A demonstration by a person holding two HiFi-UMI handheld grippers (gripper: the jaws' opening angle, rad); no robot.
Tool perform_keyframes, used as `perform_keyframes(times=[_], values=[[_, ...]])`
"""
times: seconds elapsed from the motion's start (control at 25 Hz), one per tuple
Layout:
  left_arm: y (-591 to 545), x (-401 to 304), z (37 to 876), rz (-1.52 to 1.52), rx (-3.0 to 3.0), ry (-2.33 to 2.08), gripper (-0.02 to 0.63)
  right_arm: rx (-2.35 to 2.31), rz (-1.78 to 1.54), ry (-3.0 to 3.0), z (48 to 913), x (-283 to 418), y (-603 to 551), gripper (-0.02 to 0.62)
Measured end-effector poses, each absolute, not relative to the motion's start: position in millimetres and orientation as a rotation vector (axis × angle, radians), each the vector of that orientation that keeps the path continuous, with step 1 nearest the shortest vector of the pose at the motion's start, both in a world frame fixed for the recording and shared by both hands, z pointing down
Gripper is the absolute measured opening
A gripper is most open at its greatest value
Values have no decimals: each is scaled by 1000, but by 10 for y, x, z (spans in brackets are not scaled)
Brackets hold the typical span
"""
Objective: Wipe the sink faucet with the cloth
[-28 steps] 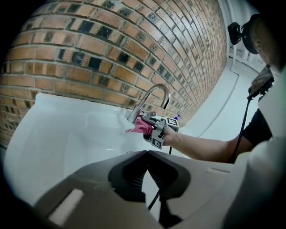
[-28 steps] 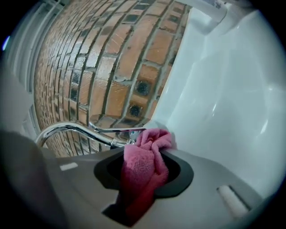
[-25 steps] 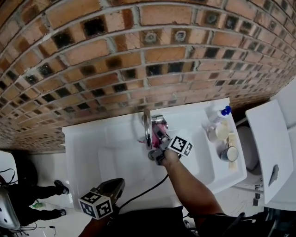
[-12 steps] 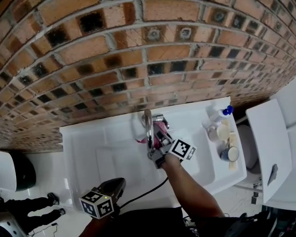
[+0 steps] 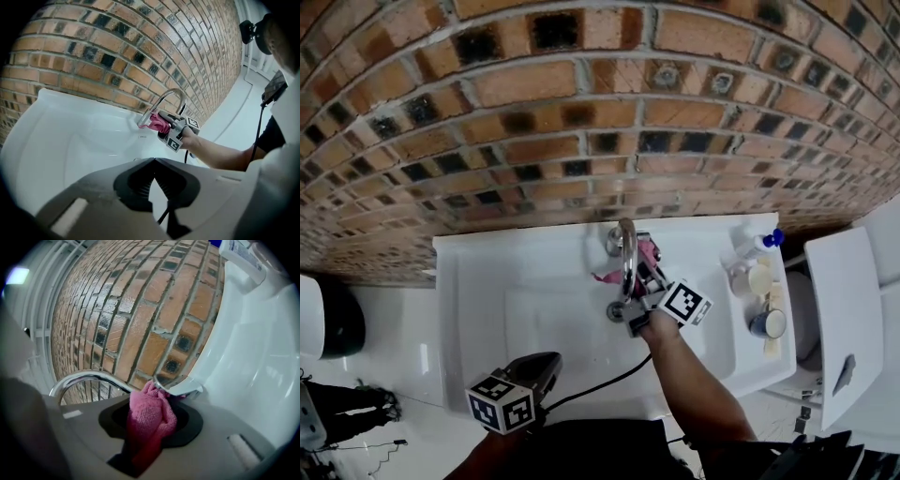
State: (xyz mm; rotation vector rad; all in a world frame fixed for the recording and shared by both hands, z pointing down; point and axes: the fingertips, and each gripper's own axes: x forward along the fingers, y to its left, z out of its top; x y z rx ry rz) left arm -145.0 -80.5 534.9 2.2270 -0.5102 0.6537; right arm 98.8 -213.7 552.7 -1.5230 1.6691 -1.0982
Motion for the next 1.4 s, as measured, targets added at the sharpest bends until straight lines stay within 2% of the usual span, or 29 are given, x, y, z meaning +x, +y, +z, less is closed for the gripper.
perform_keyframes(times=[0.32, 0.64, 0.96, 1.4], values=[[-807, -1493, 5350, 633, 2228, -501, 3, -1414, -1231, 1733, 5847, 559, -1967, 127], [-827, -1604, 5373, 626, 2211, -525, 3, -1324, -1342, 1599, 6190, 504, -2286, 127], [-833, -1653, 5456, 649, 2197, -519, 3, -1289, -1187, 1633, 5968, 413, -2411, 127], [-714, -1552, 5438, 660, 2222, -482, 3, -1191, -872, 1800, 5115, 409, -2310, 127]])
